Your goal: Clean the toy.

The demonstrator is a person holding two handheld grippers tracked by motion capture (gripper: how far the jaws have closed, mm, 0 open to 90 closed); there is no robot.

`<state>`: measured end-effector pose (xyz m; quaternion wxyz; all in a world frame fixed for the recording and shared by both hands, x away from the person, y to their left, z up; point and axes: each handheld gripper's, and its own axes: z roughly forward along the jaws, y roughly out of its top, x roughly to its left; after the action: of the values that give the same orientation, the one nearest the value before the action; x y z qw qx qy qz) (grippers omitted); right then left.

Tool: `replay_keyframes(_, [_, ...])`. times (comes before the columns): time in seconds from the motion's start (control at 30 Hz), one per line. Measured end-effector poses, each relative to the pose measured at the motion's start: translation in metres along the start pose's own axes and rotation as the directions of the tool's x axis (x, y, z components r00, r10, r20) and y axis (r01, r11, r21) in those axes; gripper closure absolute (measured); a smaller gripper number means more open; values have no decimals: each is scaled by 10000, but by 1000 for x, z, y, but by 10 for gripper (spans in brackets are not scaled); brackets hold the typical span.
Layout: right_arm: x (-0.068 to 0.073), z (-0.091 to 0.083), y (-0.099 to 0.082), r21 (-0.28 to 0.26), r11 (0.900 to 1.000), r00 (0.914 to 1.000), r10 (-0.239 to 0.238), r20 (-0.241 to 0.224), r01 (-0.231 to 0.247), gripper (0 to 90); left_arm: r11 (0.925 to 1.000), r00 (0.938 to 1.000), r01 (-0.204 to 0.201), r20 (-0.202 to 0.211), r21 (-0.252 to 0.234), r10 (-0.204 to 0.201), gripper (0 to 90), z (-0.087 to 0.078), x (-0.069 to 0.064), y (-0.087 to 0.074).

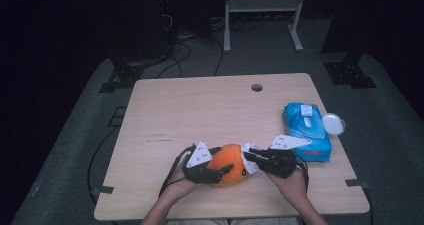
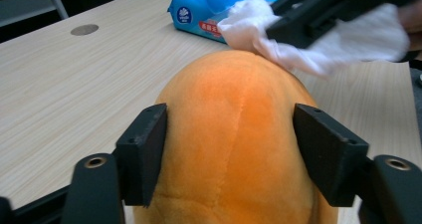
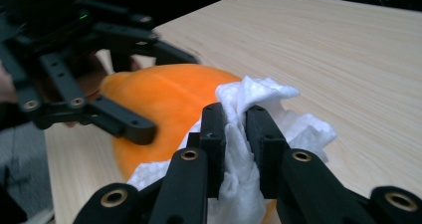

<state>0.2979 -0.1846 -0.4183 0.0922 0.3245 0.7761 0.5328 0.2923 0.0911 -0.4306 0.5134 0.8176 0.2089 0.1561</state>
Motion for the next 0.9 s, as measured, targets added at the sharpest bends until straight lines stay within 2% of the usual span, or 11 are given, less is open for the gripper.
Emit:
replay_keyframes(0.07, [-11,1,-5,218,9996,9984,152,550,-165,783,10000,10000,-17,-3,-38,17,335,-1,0,-1])
replay_keyframes(0.13, [-21,2,-11,341,9978,9970,545,558,-565,783,10000,10000,-46,13,-27,46,335,0,-1,-1])
replay_keyframes(0.2, [-18,4,-10,473,9983,9980,314,555,-340,783,9999,9999,-113,48,-48,113,337,1,-2,0])
replay_keyframes(0.33, [-3,1,2,-43,9999,9999,-138,91,138,782,9998,9997,-184,150,-118,186,337,1,-3,-1])
replay_keyframes(0.4, [0,0,4,-166,9998,9999,-119,-100,117,783,9996,9995,-267,169,-128,269,336,2,-5,0])
replay_keyframes(0.47, [-3,1,1,1,10000,9999,-92,-91,92,783,9994,9992,-332,210,-110,334,313,0,-5,3])
replay_keyframes(0.6, [-12,1,-5,321,9993,9998,188,103,-192,783,9997,9997,214,-73,-93,-215,193,-6,1,4])
replay_keyframes(0.67, [-15,0,-6,320,9987,9992,409,-28,-408,783,9986,9985,531,134,84,-532,198,-5,5,0])
replay_keyframes(0.73, [-13,0,-3,260,9988,9991,407,-88,-404,783,9997,9996,213,160,120,-215,285,-2,3,-3])
replay_keyframes(0.8, [-10,0,2,11,9999,9998,155,-114,-155,782,9999,9997,-166,204,-31,167,363,-1,2,-2])
replay_keyframes(0.9, [-13,-1,8,-190,9998,9999,6,-115,-8,782,9915,9915,-1297,34,35,1297,410,0,-3,5])
